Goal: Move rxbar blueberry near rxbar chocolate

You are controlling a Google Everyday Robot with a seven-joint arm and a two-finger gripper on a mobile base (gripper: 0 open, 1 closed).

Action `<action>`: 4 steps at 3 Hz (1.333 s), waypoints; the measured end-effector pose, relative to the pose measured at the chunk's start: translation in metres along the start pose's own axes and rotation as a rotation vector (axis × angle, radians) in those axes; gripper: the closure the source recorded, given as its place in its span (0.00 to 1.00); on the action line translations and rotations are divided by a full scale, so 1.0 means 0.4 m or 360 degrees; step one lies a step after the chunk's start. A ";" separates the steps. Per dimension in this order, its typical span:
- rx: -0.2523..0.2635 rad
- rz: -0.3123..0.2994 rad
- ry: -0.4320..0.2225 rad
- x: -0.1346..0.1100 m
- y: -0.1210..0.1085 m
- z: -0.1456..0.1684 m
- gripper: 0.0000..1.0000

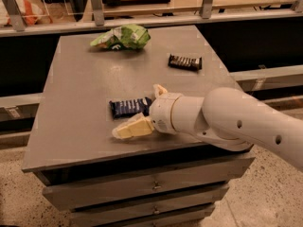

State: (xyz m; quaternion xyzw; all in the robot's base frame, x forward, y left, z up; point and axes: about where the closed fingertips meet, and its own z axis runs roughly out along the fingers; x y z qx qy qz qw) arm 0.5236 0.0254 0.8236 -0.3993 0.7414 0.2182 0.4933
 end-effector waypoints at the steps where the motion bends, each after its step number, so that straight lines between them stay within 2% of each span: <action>1: -0.0005 0.0052 -0.0010 0.007 -0.003 0.013 0.18; 4: -0.0018 0.0076 -0.0017 0.004 -0.001 0.020 0.87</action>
Offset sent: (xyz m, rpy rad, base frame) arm 0.0075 0.0025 -0.0109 0.0532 0.0465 -0.0185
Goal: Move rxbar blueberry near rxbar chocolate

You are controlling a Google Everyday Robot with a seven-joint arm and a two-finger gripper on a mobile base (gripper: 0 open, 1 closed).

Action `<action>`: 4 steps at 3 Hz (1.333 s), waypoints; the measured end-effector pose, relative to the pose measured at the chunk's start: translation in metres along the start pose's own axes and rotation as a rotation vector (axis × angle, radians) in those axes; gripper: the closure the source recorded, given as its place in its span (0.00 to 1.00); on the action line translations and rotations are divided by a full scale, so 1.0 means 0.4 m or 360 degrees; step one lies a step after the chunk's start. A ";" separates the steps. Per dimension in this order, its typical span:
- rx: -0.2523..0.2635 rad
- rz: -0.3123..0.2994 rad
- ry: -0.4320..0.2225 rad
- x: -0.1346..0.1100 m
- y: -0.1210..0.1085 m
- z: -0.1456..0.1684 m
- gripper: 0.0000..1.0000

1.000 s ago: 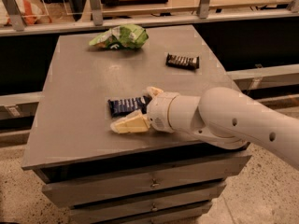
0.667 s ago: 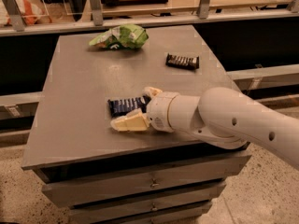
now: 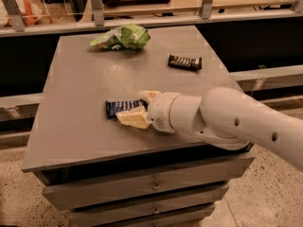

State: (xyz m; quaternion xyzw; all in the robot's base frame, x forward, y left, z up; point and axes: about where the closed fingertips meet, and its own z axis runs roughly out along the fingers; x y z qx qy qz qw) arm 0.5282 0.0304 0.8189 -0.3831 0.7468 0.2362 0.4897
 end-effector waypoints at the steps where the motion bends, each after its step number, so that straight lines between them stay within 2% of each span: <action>1: 0.0000 0.0000 0.0000 -0.002 0.000 -0.001 1.00; 3: 0.0001 0.0000 0.0000 -0.003 0.000 -0.002 1.00; 4: 0.0143 -0.0055 0.0044 -0.014 -0.013 -0.082 1.00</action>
Offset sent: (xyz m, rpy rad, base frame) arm -0.0463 -0.1019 0.0669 -0.1935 -0.1588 -0.2286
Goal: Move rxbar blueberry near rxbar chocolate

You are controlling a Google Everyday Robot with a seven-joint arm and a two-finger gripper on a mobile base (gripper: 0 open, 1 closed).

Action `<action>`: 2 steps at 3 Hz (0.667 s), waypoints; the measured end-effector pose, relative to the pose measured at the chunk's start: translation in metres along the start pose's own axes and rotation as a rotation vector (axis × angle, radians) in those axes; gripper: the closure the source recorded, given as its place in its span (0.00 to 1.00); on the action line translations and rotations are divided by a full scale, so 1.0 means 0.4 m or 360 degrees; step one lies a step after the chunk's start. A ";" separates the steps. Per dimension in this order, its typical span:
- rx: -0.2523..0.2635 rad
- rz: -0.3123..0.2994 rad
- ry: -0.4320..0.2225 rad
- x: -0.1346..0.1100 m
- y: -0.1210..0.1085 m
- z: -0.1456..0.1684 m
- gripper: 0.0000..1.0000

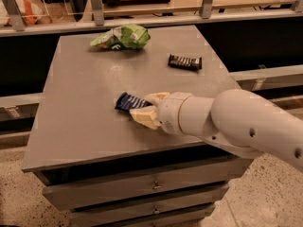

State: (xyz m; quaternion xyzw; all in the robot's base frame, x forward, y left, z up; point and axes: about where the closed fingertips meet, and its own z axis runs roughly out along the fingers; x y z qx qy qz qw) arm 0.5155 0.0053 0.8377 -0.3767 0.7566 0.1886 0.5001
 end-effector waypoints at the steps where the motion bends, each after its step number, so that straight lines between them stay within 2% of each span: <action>1: 0.0351 -0.0054 0.0140 0.041 -0.067 -0.194 1.00; 2: 0.0707 -0.0121 0.0229 0.047 -0.092 -0.378 1.00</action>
Offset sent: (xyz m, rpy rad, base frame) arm -0.1171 -0.1912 0.1318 -0.4296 -0.2666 -0.6691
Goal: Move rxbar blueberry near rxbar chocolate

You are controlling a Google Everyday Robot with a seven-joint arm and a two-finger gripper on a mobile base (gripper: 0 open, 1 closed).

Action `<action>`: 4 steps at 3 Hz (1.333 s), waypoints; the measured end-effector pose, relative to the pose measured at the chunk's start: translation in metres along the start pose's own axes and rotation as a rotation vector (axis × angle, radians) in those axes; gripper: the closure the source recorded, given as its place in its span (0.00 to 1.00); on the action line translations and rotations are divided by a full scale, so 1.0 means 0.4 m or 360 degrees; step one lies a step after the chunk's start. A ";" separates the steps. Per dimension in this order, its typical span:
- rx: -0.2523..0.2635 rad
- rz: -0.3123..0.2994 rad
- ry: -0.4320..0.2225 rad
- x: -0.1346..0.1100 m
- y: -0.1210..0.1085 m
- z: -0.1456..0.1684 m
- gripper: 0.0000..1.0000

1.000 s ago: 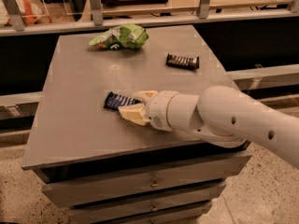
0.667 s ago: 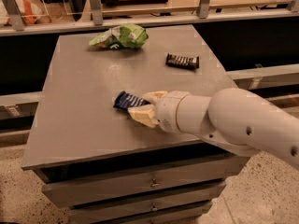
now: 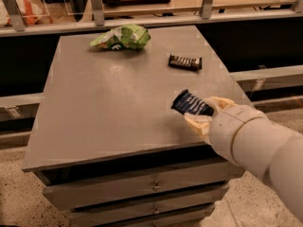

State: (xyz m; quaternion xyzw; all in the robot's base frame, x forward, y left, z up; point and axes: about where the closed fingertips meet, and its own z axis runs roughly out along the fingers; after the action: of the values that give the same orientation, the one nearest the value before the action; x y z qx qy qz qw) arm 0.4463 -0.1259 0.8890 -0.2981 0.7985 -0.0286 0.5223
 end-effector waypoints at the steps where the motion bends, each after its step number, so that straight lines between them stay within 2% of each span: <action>1: 0.0322 -0.0051 0.0066 0.023 -0.073 -0.134 1.00; 2: 0.0479 -0.0076 0.0081 0.021 -0.132 -0.186 1.00; 3: 0.0518 -0.0070 0.0068 0.026 -0.192 -0.189 1.00; 4: 0.0486 -0.0050 0.0035 0.040 -0.243 -0.156 1.00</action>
Offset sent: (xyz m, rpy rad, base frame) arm -0.0139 -0.0889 0.0701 -0.2002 -0.1580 -0.3518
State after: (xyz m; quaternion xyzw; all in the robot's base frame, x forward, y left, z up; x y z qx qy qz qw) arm 0.4320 -0.2305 0.9388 -0.2274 0.7858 -0.1610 0.5522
